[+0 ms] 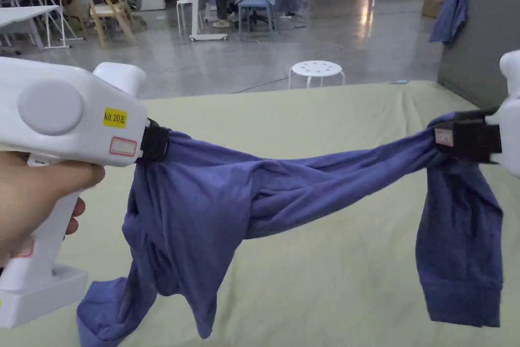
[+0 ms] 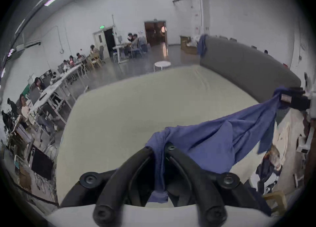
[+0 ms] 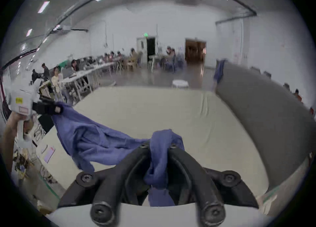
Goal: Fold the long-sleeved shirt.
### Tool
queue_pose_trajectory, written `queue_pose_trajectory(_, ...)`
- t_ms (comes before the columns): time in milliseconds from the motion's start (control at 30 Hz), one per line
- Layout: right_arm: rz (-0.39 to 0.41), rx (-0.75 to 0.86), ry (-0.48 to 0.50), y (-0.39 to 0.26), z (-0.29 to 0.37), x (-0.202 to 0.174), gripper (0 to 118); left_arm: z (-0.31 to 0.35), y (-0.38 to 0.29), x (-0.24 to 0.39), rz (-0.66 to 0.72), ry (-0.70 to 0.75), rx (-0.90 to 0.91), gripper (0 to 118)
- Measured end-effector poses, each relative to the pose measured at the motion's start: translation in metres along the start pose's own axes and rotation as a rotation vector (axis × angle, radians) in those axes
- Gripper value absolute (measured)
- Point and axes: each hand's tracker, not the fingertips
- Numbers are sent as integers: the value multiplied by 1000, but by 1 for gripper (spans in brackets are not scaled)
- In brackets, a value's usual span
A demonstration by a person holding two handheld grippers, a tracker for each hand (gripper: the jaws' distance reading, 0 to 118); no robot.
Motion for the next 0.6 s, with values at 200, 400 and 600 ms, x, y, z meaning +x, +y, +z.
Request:
queue_pose_trajectory(200, 63, 106, -26, 109, -3, -12, 9, 32, 70, -31, 110, -9, 74, 4)
queue_pose_trajectory(400, 65, 145, -50, 200, -21, -16, 9, 51, 134, -66, 151, 87, 179, 4)
queue_pose_trajectory(600, 67, 174, -104, 270, -37, -20, 9, 64, 185, -105, 260, 127, 257, 4)
